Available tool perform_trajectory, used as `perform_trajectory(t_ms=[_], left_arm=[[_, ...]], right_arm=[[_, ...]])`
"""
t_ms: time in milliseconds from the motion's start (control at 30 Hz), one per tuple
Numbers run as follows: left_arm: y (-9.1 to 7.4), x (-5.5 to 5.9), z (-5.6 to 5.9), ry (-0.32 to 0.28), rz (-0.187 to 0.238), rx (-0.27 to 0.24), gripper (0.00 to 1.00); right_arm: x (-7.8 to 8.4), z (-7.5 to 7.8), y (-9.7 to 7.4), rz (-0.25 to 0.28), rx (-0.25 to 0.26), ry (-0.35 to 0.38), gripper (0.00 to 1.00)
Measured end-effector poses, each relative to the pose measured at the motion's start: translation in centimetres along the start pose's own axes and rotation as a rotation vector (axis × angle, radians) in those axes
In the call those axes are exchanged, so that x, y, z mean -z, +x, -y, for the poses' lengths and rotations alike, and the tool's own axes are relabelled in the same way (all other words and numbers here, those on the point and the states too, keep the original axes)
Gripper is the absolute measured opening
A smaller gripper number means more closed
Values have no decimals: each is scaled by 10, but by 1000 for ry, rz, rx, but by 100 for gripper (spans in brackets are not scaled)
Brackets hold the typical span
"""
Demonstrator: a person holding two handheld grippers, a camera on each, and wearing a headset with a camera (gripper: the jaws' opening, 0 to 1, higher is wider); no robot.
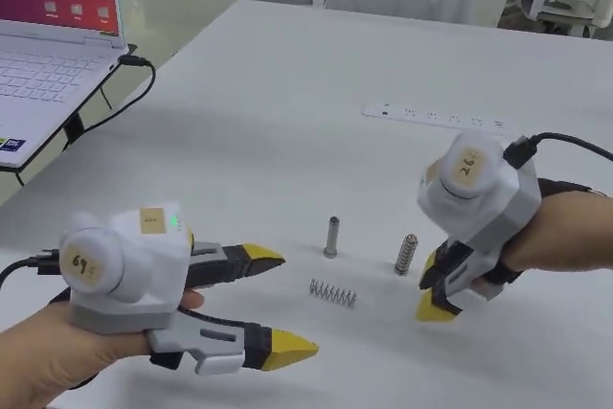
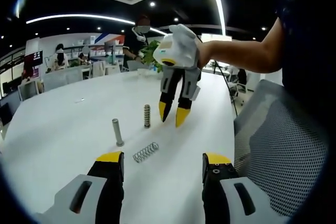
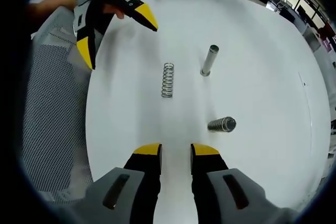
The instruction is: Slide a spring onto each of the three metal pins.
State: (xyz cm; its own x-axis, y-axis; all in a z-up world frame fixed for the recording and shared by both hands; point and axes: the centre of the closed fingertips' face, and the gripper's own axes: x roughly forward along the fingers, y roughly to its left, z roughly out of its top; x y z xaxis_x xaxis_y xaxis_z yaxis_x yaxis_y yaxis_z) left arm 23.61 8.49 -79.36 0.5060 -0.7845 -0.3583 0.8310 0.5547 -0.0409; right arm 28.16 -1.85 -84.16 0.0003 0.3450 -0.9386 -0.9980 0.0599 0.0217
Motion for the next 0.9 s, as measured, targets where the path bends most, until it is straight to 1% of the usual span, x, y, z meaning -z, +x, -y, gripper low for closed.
perform_trajectory(t_ms=[167, 400, 667, 900], left_arm=[[0, 1, 0, 3, -5, -1, 55], [0, 3, 1, 5, -17, 2, 55], [0, 5, 3, 9, -26, 5, 55], [0, 6, 3, 8, -28, 3, 55]], right_arm=[[-5, -8, 3, 12, -11, -8, 20], [-22, -18, 9, 43, -29, -26, 20], [-42, -20, 16, 66, -24, -57, 19], [-55, -15, 22, 81, -15, -68, 19]])
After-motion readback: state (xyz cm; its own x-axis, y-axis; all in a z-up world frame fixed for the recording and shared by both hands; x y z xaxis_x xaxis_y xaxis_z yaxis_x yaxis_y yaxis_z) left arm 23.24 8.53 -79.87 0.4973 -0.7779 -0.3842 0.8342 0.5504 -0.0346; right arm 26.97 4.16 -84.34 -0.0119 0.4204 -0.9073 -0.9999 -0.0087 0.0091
